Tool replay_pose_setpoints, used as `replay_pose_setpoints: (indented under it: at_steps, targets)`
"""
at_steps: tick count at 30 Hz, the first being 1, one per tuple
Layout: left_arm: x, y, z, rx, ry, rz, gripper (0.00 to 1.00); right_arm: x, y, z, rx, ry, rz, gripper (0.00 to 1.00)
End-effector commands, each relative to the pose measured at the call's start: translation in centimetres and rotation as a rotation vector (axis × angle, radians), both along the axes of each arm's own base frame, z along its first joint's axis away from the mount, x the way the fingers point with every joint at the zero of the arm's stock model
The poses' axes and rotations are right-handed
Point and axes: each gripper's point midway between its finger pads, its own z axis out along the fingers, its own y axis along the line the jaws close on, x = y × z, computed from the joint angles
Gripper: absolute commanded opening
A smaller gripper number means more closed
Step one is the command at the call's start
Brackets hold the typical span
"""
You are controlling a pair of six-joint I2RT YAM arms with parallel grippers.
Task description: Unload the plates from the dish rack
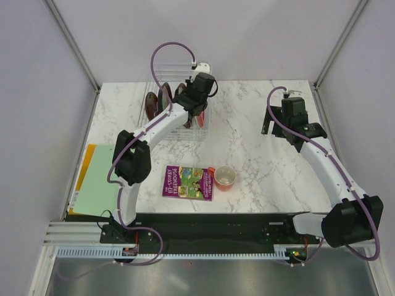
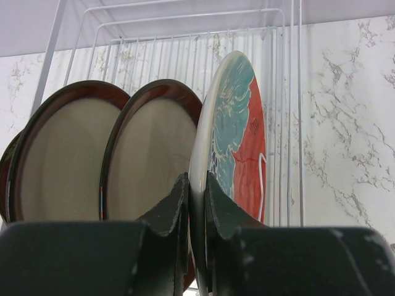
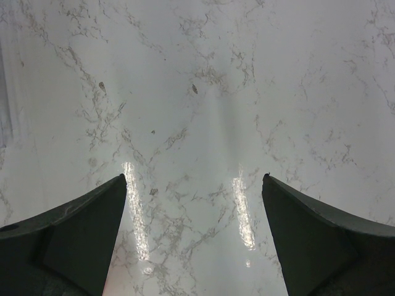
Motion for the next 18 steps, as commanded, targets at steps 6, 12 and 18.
replay_pose_setpoints:
  at_steps: [6,12,18]
  targets:
    - [0.2,-0.2,-2.0,0.034,0.058,-0.045,0.02,0.3,0.0,0.9,0.01,-0.043,-0.001,0.98]
    - [0.0,1.2,6.1,0.127,-0.09,0.03,0.02,0.1,0.3,1.0,0.032,-0.046,0.006,0.98]
    - [-0.3,1.8,10.6,0.336,-0.184,0.164,0.02,-0.3,0.7,1.6,0.055,-0.063,0.015,0.98]
